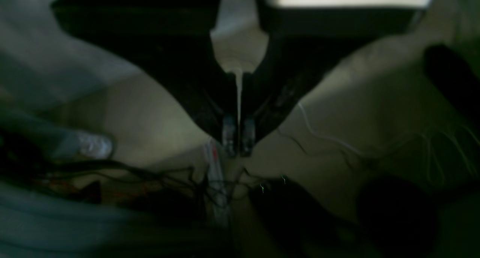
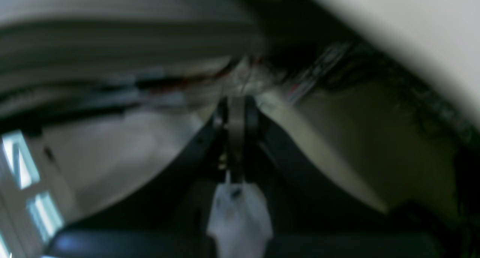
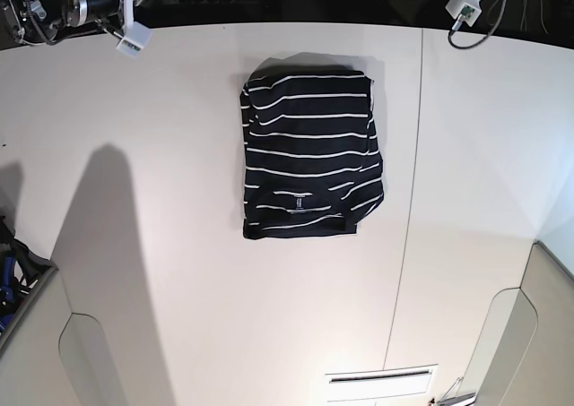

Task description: Fold the T-shirt properly

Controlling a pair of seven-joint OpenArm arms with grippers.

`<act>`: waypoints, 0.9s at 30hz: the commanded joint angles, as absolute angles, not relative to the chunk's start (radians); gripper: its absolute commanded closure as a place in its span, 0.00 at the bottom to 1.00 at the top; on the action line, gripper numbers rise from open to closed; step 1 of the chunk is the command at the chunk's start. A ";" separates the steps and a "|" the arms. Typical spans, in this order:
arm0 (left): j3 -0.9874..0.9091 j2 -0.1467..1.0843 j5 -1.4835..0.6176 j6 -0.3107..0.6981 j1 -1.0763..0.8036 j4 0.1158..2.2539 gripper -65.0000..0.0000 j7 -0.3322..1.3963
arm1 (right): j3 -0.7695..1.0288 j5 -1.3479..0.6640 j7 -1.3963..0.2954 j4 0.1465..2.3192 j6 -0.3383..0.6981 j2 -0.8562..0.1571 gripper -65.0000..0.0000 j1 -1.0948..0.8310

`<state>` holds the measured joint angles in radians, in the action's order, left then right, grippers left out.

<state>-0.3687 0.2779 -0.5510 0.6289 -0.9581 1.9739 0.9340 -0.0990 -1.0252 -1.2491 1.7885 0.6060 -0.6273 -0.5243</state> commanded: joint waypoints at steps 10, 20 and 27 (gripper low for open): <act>-0.151 0.310 -0.302 0.632 -1.046 1.718 0.98 0.757 | -0.315 -0.896 -1.145 1.531 0.606 -0.684 1.00 -0.574; 0.121 0.345 -0.242 0.526 -0.786 1.137 0.98 0.595 | -0.500 -0.578 -0.941 1.129 0.606 -0.630 1.00 -0.480; 0.185 0.301 -0.243 0.526 -0.590 0.884 0.98 0.595 | -0.499 -0.527 -0.942 1.025 0.606 -0.578 1.00 -0.446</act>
<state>0.1844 0.2947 -0.2417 0.5205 -0.5743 0.8818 0.5900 -0.4995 -0.5194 -0.9321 1.0225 0.5987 -0.5648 -0.4381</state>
